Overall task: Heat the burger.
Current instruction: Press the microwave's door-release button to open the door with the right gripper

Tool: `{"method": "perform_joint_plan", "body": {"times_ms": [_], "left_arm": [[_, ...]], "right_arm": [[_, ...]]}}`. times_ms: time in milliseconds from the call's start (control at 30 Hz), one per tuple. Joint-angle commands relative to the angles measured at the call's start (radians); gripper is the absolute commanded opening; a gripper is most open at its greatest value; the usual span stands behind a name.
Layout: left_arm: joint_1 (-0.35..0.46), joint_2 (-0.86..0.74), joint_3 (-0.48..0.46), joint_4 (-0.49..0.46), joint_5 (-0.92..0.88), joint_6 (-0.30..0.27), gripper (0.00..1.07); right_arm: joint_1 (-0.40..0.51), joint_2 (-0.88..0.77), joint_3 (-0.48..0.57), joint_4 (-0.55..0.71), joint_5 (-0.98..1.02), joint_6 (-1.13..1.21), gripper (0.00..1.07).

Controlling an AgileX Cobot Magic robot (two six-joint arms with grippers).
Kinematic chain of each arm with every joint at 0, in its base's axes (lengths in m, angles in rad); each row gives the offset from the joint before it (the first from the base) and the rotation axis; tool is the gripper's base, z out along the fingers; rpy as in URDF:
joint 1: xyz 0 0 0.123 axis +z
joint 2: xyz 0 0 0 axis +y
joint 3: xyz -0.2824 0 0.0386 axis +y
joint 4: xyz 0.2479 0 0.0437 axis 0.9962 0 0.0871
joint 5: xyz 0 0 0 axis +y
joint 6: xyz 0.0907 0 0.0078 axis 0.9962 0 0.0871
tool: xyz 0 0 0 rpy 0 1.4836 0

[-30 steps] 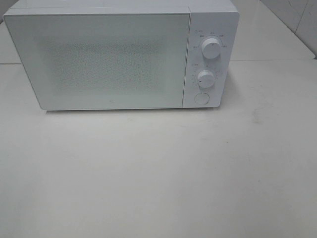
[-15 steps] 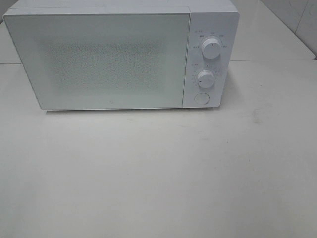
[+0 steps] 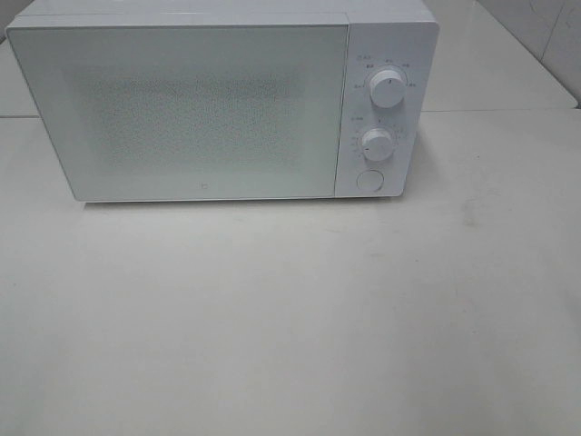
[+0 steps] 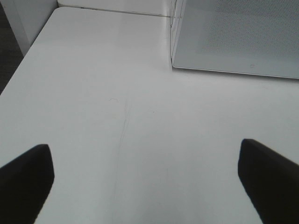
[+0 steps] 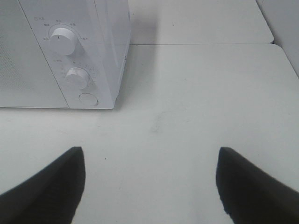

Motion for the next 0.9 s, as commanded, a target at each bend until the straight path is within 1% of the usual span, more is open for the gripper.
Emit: {"method": "perform_joint_plan", "body": {"times_ms": [33, 100, 167, 267, 333, 367, 433, 467, 533, 633, 667, 700, 733, 767, 800, 833, 900], "left_arm": [[0.0, -0.015, 0.002, -0.003, -0.014, -0.005, 1.0], [0.0, -0.015, 0.002, -0.003, -0.014, -0.005, 1.0], [0.0, -0.015, 0.002, -0.003, -0.014, -0.005, 1.0], [0.0, -0.015, 0.002, -0.003, -0.014, -0.005, 1.0], [0.0, -0.015, 0.002, -0.003, -0.014, -0.005, 1.0], [0.0, -0.015, 0.002, -0.003, -0.014, -0.005, 1.0], [0.0, -0.015, 0.002, -0.003, -0.014, -0.005, 1.0], [0.0, -0.015, 0.002, -0.003, -0.014, -0.005, 1.0], [0.0, -0.015, 0.002, -0.003, -0.014, -0.005, 1.0], [0.0, -0.015, 0.002, -0.003, -0.014, -0.005, 1.0], [0.0, -0.015, 0.002, -0.003, -0.014, -0.005, 1.0], [0.0, -0.015, 0.002, -0.003, -0.014, -0.005, 1.0], [0.0, -0.015, 0.002, -0.003, -0.014, -0.005, 1.0], [0.0, -0.015, 0.002, -0.003, -0.014, -0.005, 1.0], [0.0, -0.015, 0.002, -0.003, -0.014, -0.005, 1.0], [0.0, -0.015, 0.002, -0.003, -0.014, -0.005, 1.0], [0.0, -0.015, 0.002, -0.003, -0.014, -0.005, 1.0]], "right_arm": [[-0.003, 0.086, -0.004, 0.0, -0.082, 0.002, 0.76], [-0.003, 0.113, -0.004, 0.0, -0.097, 0.002, 0.76], [-0.003, 0.208, -0.004, 0.0, -0.169, 0.002, 0.76], [-0.003, 0.234, -0.004, 0.0, -0.184, 0.003, 0.76], [-0.003, 0.327, -0.004, 0.0, -0.254, 0.003, 0.76], [-0.003, 0.327, -0.004, 0.0, -0.254, 0.003, 0.76], [-0.002, 0.395, -0.004, 0.0, -0.321, 0.017, 0.75], [-0.002, 0.395, -0.004, 0.0, -0.321, 0.017, 0.75], [-0.002, 0.461, -0.004, 0.0, -0.389, 0.037, 0.75], [-0.002, 0.504, 0.003, -0.001, -0.445, 0.037, 0.75], [-0.002, 0.518, 0.01, -0.001, -0.473, 0.037, 0.75], [-0.001, 0.549, 0.039, -0.001, -0.558, 0.036, 0.75], [-0.001, 0.549, 0.039, -0.001, -0.558, 0.036, 0.75], [0.0, 0.559, 0.056, -0.001, -0.6, 0.036, 0.75], [0.0, 0.586, 0.087, -0.001, -0.676, 0.036, 0.75], [0.0, 0.586, 0.087, -0.001, -0.676, 0.036, 0.75], [0.0, 0.617, 0.136, -0.001, -0.789, 0.033, 0.75]]}}
